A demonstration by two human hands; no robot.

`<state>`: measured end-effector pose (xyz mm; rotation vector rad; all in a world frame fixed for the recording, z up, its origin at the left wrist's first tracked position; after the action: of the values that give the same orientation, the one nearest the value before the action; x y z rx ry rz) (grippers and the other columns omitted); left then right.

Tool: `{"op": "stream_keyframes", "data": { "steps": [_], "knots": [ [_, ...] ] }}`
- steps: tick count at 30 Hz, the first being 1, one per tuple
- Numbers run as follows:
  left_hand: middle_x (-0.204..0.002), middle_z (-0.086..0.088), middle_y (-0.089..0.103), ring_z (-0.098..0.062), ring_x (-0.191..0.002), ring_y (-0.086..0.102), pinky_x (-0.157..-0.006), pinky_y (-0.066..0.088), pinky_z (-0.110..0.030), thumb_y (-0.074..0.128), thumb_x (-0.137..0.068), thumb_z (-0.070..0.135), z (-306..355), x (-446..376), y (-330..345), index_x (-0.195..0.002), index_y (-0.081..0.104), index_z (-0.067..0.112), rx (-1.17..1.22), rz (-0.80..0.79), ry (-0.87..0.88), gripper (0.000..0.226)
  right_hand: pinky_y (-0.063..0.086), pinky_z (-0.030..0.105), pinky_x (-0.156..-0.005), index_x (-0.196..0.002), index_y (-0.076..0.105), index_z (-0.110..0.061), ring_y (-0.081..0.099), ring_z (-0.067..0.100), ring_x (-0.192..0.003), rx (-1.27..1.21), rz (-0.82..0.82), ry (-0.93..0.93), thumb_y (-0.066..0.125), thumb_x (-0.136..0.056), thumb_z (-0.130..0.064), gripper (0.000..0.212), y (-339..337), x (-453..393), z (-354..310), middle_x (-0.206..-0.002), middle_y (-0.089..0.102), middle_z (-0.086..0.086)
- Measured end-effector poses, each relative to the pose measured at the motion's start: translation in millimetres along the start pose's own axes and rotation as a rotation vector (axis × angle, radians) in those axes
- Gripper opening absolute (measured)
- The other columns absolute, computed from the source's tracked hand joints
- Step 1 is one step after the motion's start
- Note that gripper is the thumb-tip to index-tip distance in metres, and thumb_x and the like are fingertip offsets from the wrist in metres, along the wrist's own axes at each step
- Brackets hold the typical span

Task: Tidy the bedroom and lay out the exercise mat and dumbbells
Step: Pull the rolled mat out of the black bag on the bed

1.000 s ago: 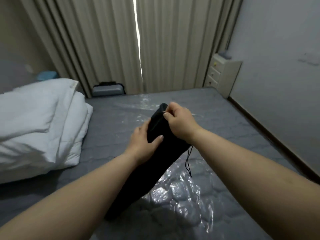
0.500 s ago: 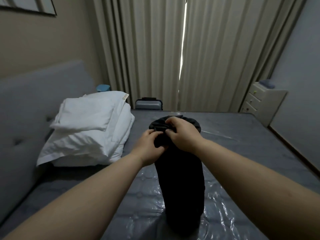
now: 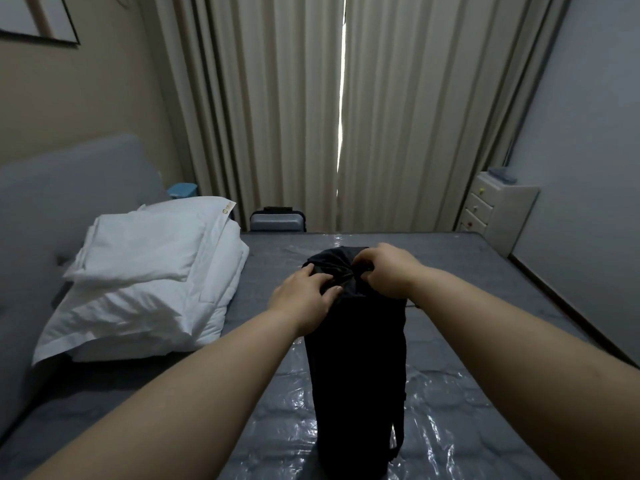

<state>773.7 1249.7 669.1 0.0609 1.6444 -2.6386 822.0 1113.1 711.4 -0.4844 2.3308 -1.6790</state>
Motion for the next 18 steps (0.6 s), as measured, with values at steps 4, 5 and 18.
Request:
{"op": "stream_keyframes", "data": {
  "steps": [4, 5, 18],
  "knots": [
    [-0.155, -0.005, 0.022, -0.025, -0.142, 0.022, -0.114, 0.024, -0.042, 0.048, -0.094, 0.045, 3, -11, -8, -0.134, 0.049, 0.027, 0.02, 0.041, -0.011, 0.044, 0.039, 0.022, -0.079, -0.115, 0.064, -0.022, 0.057, 0.022, -0.107, -0.045, 0.058, 0.02, 0.068, -0.085, -0.025, 0.031, -4, -6, 14, -0.114, 0.064, 0.004],
    [-0.156, -0.006, 0.02, -0.025, -0.143, 0.02, -0.115, 0.023, -0.041, 0.051, -0.093, 0.039, 9, -13, -11, -0.133, 0.05, 0.024, 0.029, 0.065, 0.01, 0.042, 0.038, 0.022, -0.076, -0.112, 0.064, -0.021, 0.058, 0.022, -0.105, -0.062, 0.076, 0.028, 0.069, -0.084, -0.026, 0.029, -5, -7, 17, -0.109, 0.064, 0.003],
    [-0.144, -0.005, 0.044, -0.02, -0.134, 0.038, -0.104, 0.027, -0.023, 0.045, -0.096, 0.019, 44, -39, 1, -0.14, 0.043, 0.015, 0.136, -0.071, 0.105, 0.044, 0.04, 0.023, -0.076, -0.113, 0.062, -0.02, 0.053, 0.015, -0.089, -0.122, -0.032, -0.05, 0.059, -0.09, -0.019, 0.023, -4, -28, 19, -0.11, 0.063, 0.004]
  ]
}}
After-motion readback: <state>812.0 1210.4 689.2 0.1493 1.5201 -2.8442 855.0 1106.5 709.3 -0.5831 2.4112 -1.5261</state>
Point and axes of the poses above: each hand's wrist, its own x-axis away from the middle knuckle, its own y-axis out of the palm, z = x × y, the point moved 8 cm from there along -x, towards the middle knuckle
